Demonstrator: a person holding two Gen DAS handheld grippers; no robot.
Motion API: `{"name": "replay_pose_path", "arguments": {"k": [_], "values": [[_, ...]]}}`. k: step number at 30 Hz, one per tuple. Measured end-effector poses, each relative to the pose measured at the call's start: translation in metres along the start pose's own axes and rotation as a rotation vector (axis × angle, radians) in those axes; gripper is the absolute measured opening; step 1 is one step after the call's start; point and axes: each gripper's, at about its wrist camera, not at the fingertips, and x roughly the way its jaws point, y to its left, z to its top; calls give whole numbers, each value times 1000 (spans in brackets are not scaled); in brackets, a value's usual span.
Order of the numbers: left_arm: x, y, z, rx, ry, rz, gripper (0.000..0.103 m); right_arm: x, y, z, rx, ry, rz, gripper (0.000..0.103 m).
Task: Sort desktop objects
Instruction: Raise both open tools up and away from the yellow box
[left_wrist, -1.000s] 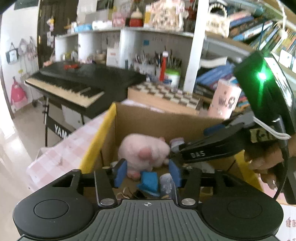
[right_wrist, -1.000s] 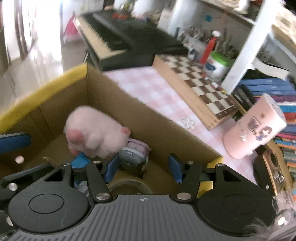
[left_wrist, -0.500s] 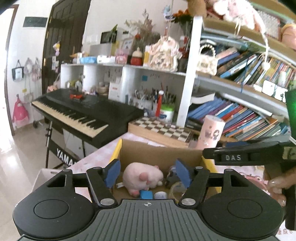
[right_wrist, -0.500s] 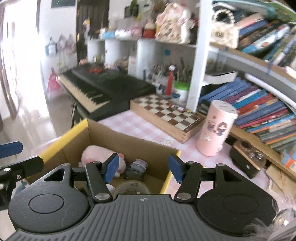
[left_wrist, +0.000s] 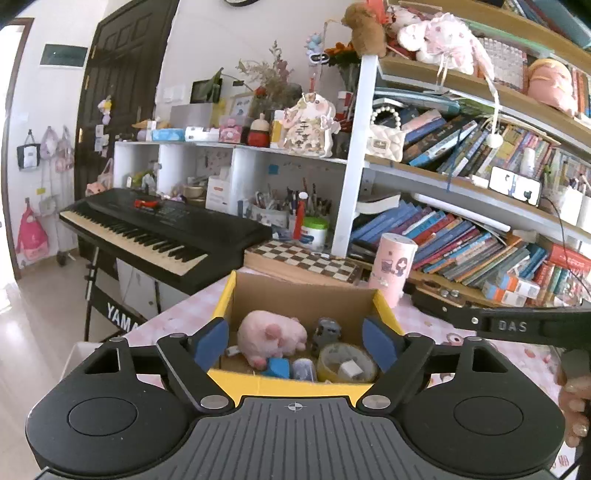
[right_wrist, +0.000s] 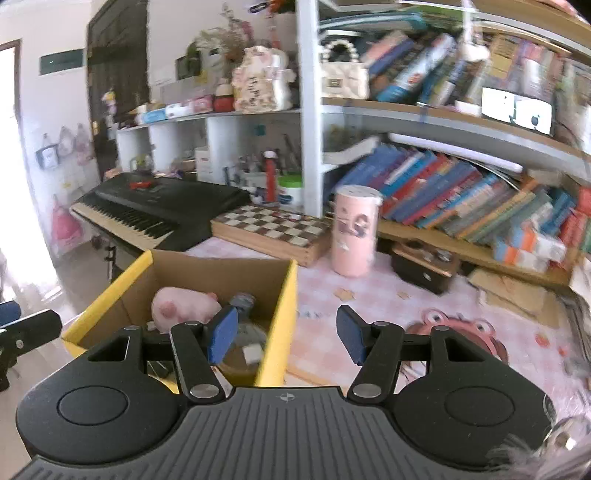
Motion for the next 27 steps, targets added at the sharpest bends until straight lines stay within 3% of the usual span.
{"name": "replay_pose_path", "arguments": {"k": [12,21,27], "values": [[-37,-13,-37,52,28,-47,93,-74,-15,-60,122,-37,-173,61],[-52,-27,-63,82,68,-77,98,-111,-13,-108,150,-6,-265,67],[-62,-39,-78,124,90,-101,102,-123,-8,-132,145,6,-303,77]]}}
